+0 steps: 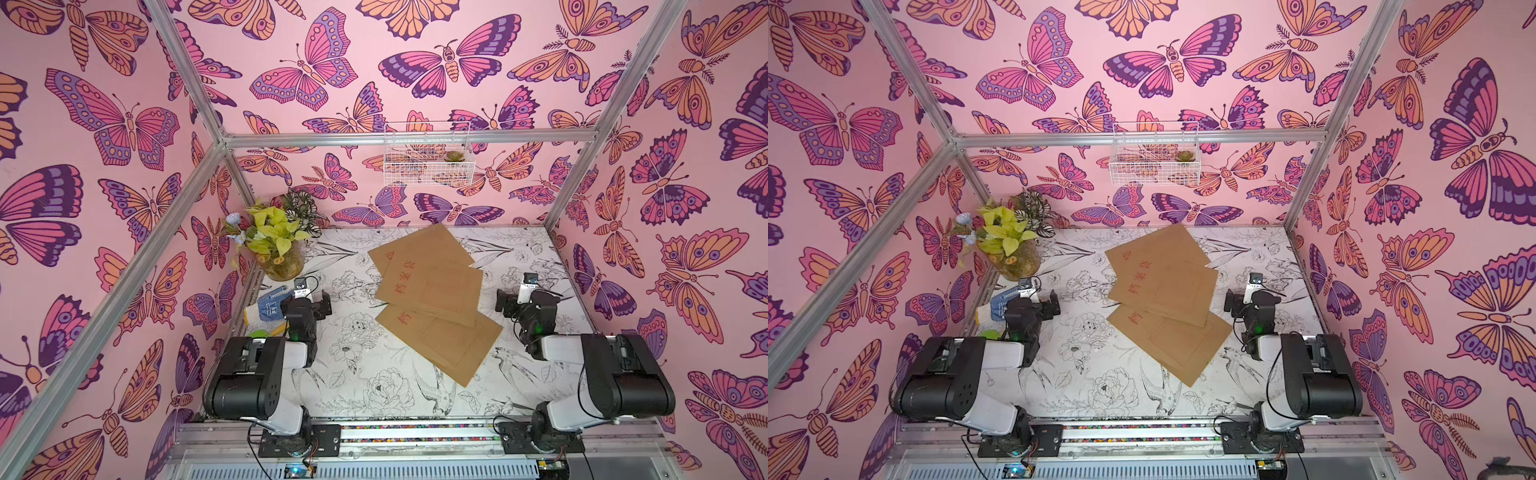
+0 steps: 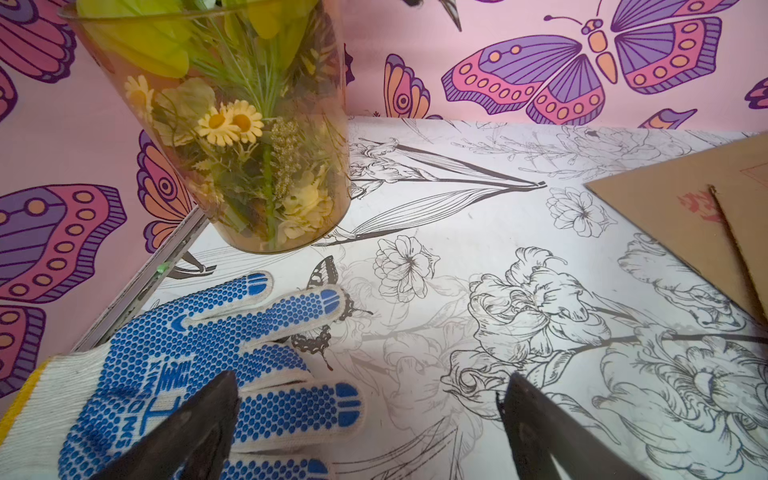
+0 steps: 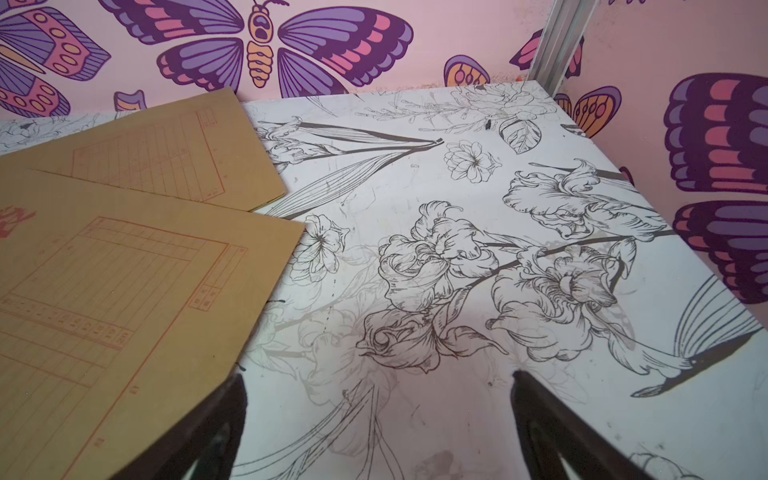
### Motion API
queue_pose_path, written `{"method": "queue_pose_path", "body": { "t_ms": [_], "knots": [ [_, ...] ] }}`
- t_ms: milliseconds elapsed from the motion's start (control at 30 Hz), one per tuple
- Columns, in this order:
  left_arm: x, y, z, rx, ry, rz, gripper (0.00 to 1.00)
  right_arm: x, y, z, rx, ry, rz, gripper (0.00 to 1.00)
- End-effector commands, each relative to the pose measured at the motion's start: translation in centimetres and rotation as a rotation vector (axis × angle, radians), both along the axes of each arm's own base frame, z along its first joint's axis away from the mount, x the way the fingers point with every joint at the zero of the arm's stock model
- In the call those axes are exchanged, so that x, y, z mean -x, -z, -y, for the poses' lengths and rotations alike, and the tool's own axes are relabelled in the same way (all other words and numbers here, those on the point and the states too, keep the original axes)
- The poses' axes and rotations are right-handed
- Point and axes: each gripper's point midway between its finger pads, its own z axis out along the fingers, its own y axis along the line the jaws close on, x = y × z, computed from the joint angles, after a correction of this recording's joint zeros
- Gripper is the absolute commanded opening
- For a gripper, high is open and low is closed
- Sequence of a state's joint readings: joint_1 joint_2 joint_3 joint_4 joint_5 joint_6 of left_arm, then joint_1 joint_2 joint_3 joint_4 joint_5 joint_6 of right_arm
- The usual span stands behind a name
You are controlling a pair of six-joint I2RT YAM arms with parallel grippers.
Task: Open the file bag
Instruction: Pick up the file bag from the file bag.
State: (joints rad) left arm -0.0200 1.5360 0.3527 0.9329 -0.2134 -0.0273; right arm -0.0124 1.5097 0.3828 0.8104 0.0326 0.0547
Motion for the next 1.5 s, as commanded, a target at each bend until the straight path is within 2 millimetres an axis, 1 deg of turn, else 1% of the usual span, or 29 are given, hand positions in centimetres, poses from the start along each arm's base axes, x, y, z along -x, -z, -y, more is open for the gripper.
{"method": "queue_pose_path", "body": {
  "t_ms": [0, 600, 667, 733, 767, 800, 833, 900, 933, 1000, 1067, 1100, 1167, 1267, 1367, 1467],
  "knots": [
    [-0.1, 0.3, -0.1, 0.004, -0.003, -0.009, 1.0, -0.6, -0.9, -0.2, 0.001, -0.009, 0.02, 0.99],
    [-0.1, 0.2, -0.1, 0.0, -0.001, -0.008, 1.0, -0.6, -0.8, -0.2, 0.001, -0.008, 0.018, 0.99],
    [0.0, 0.1, 0.4, -0.013, 0.02, -0.004, 1.0, -0.6, -0.9, -0.2, 0.001, -0.009, 0.021, 0.99],
    [0.2, -1.2, 1.2, -0.045, 0.033, 0.032, 1.0, -0.6, -1.3, -0.7, -0.002, -0.04, 0.04, 0.99],
    [1.5, -0.7, 1.2, -0.051, 0.032, 0.03, 1.0, -0.5, -2.0, -1.5, 0.004, -0.086, 0.062, 0.99],
    [1.9, -1.7, 1.2, -0.076, 0.019, 0.068, 0.99, -0.2, -2.6, -2.0, 0.009, -0.112, 0.067, 0.99],
    [2.4, -2.7, 1.3, -0.11, -0.006, 0.085, 0.99, 0.1, -3.2, -2.0, 0.01, -0.11, 0.05, 0.99],
    [2.6, -4.2, 2.0, -0.148, -0.008, 0.044, 1.0, 0.6, -4.7, -1.7, 0.004, -0.09, 0.028, 0.99],
    [2.6, -6.3, 2.1, -0.134, -0.024, 0.05, 1.0, 0.8, -5.7, -1.8, -0.005, -0.088, 0.039, 0.99],
    [2.8, -8.1, 2.1, -0.087, -0.065, 0.063, 1.0, 1.0, -7.8, -1.9, -0.054, -0.072, 0.077, 0.99],
    [3.0, -9.4, 2.6, -0.044, -0.086, 0.072, 1.0, 0.9, -9.4, -2.2, -0.122, -0.063, 0.1, 0.99],
    [3.1, -9.7, 2.9, -0.027, -0.099, 0.068, 1.0, 0.8, -9.9, -2.4, -0.167, -0.061, 0.108, 0.99],
    [3.0, -10.1, 4.0, 0.013, -0.104, 0.042, 1.0, 0.3, -10.4, -2.9, -0.26, -0.052, 0.091, 0.99],
    [3.0, -10.1, 7.6, 0.13, 0.035, -0.028, 1.0, -0.5, -10.4, -3.6, -0.422, -0.018, 0.017, 0.99],
    [3.5, -9.9, 10.7, 0.25, 0.124, -0.068, 1.0, -1.2, -9.1, -4.8, -0.581, -0.004, -0.089, 0.99],
    [3.9, -9.7, 14.1, 0.255, 0.198, -0.119, 1.0, -1.8, -7.0, -6.0, -0.74, 0.037, -0.23, 0.99]
  ]
}}
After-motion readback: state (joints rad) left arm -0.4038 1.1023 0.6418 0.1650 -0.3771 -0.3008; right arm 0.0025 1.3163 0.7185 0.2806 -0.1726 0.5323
